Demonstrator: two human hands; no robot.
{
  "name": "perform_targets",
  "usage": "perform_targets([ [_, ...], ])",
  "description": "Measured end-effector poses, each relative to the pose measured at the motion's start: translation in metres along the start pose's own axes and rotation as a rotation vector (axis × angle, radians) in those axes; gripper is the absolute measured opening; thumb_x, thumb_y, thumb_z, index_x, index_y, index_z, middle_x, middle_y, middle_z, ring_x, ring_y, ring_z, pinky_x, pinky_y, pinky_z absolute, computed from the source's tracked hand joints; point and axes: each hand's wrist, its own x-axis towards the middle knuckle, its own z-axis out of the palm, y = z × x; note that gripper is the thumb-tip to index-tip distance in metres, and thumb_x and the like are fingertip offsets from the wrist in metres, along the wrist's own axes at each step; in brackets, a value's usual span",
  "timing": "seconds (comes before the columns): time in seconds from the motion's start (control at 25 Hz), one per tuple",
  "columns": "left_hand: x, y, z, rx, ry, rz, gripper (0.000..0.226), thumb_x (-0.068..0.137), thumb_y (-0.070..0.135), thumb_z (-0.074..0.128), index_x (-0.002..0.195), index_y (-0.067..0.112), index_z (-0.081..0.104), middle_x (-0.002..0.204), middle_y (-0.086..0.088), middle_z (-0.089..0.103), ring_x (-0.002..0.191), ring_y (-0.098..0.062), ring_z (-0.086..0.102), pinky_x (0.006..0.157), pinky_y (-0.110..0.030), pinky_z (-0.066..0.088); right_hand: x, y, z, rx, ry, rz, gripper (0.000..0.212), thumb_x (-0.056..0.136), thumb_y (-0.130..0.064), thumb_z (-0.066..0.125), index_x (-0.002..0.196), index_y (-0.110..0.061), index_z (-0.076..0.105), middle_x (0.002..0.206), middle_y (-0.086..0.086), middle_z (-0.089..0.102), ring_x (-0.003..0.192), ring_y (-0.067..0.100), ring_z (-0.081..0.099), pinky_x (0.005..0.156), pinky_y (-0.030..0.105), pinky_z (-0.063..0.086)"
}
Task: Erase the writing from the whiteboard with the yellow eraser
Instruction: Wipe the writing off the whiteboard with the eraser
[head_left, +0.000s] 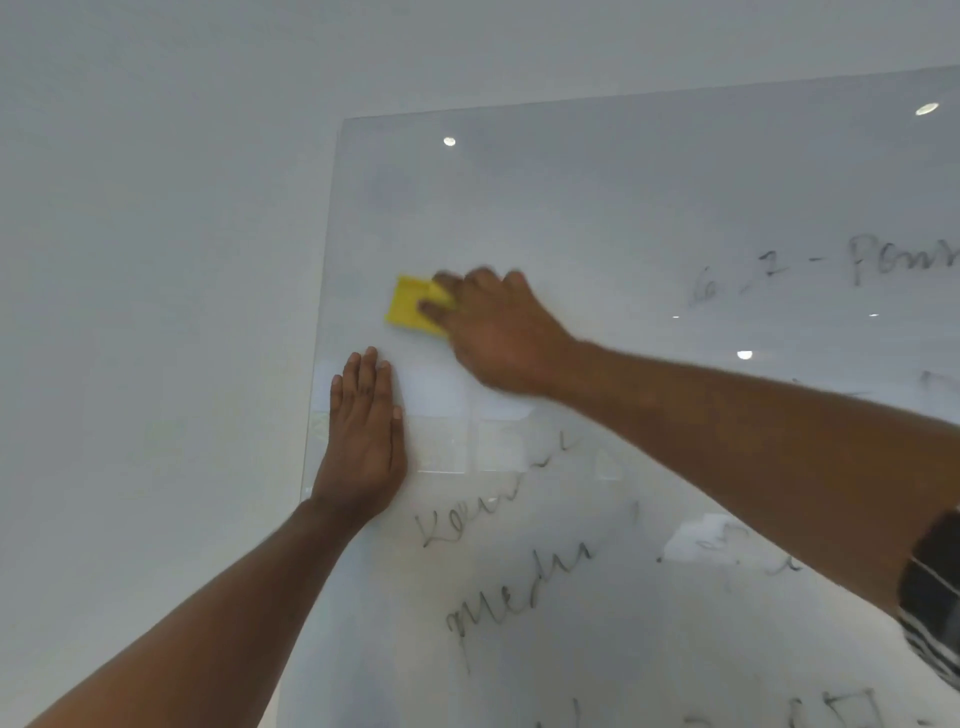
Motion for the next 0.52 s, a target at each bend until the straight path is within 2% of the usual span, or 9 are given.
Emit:
perform_targets([
  [0.08, -0.003, 0.001, -0.002, -0.014, -0.001, -0.025, 0.056, 0.103, 0.011, 0.032, 0.154, -0.009, 0.024, 0.165, -0.026, 0.018, 0.156, -0.04, 0.01, 0.128, -0.06, 0.01, -0.048, -0.015, 0.003, 0.01, -0.041, -0.178, 0.051, 0.099, -0.029, 0.048, 0.15, -0.026, 0.05, 0.161, 0.01, 0.044, 0.128, 0.035, 0.055, 0.091, 0.044, 0.042],
  [0.16, -0.007, 0.001, -0.003, -0.008, -0.026, -0.029, 0.057, 0.103, 0.012, 0.03, 0.155, -0.009, 0.022, 0.166, -0.025, 0.015, 0.157, -0.039, 0.007, 0.129, -0.057, 0.007, -0.079, -0.002, 0.002, -0.045, -0.085, -0.211, 0.05, 0.099, -0.029, 0.049, 0.15, -0.027, 0.051, 0.16, 0.008, 0.045, 0.128, 0.034, 0.056, 0.09, 0.043, 0.043],
  [0.2, -0.008, 0.0, -0.003, -0.001, -0.042, -0.028, 0.058, 0.104, 0.015, 0.029, 0.157, -0.007, 0.019, 0.168, -0.023, 0.012, 0.157, -0.036, 0.004, 0.13, -0.055, 0.005, -0.084, 0.015, 0.001, -0.077, -0.08, -0.115, 0.052, 0.098, -0.029, 0.05, 0.151, -0.028, 0.049, 0.162, 0.008, 0.043, 0.13, 0.035, 0.054, 0.091, 0.044, 0.042],
  [0.32, -0.011, -0.007, -0.005, 0.016, -0.08, -0.01, 0.059, 0.106, 0.02, 0.025, 0.159, -0.003, 0.014, 0.17, -0.018, 0.006, 0.159, -0.03, -0.003, 0.131, -0.05, 0.002, -0.089, 0.055, -0.007, -0.038, 0.077, 0.45, 0.056, 0.094, -0.025, 0.054, 0.15, -0.025, 0.048, 0.16, 0.01, 0.042, 0.127, 0.039, 0.051, 0.09, 0.046, 0.04],
  [0.36, -0.012, -0.008, -0.006, 0.017, -0.09, -0.005, 0.059, 0.106, 0.021, 0.024, 0.159, -0.002, 0.012, 0.17, -0.017, 0.005, 0.159, -0.029, -0.004, 0.131, -0.049, 0.001, -0.089, 0.049, -0.008, -0.023, 0.13, 0.59, 0.056, 0.093, -0.025, 0.054, 0.149, -0.024, 0.049, 0.158, 0.01, 0.044, 0.124, 0.039, 0.052, 0.089, 0.046, 0.04],
  [0.4, -0.012, -0.008, -0.006, 0.014, -0.097, -0.005, 0.059, 0.106, 0.022, 0.023, 0.159, -0.002, 0.012, 0.17, -0.016, 0.005, 0.159, -0.029, -0.005, 0.131, -0.048, 0.001, -0.091, 0.031, -0.004, -0.031, 0.15, 0.642, 0.056, 0.091, -0.024, 0.055, 0.147, -0.023, 0.05, 0.156, 0.011, 0.046, 0.12, 0.039, 0.054, 0.087, 0.045, 0.041],
  [0.44, -0.013, -0.008, -0.007, 0.012, -0.102, -0.009, 0.059, 0.106, 0.022, 0.023, 0.159, -0.002, 0.011, 0.17, -0.016, 0.004, 0.159, -0.029, -0.005, 0.131, -0.049, 0.001, -0.098, 0.005, 0.005, -0.049, 0.153, 0.602, 0.056, 0.088, -0.023, 0.055, 0.144, -0.024, 0.053, 0.153, 0.012, 0.05, 0.115, 0.039, 0.057, 0.084, 0.044, 0.042],
  [0.52, -0.014, -0.007, -0.007, 0.011, -0.105, -0.014, 0.059, 0.106, 0.021, 0.024, 0.159, -0.003, 0.013, 0.17, -0.019, 0.006, 0.159, -0.031, -0.003, 0.131, -0.051, 0.003, -0.131, -0.063, 0.025, -0.036, 0.132, 0.288, 0.056, 0.085, -0.022, 0.051, 0.14, -0.026, 0.058, 0.147, 0.013, 0.058, 0.107, 0.035, 0.063, 0.081, 0.04, 0.043],
])
